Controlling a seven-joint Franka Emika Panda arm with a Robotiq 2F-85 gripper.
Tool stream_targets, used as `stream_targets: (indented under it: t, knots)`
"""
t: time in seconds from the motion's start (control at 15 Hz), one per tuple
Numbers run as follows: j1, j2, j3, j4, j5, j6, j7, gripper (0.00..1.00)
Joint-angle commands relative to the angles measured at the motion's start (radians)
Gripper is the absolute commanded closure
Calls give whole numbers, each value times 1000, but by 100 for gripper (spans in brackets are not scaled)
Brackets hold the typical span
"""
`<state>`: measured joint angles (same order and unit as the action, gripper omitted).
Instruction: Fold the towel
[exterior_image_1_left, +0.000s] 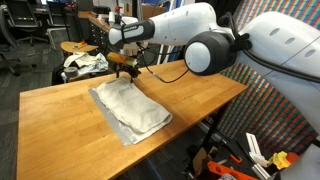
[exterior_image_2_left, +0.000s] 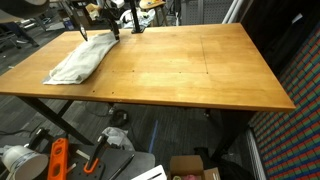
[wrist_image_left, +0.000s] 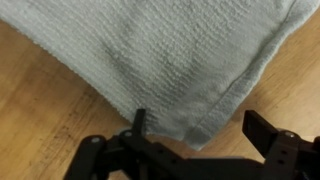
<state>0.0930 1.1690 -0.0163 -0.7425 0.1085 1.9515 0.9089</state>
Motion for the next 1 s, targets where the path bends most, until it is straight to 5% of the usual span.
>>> stream_targets:
  t: [0.0,0.4,0.93]
  knots:
    - [-6,-19,7,24,8,0,-4,0]
    - [-9,-161,35,-63,1,-41,-117,0]
    - [28,-453,27,-409,-67,-296,-380,0]
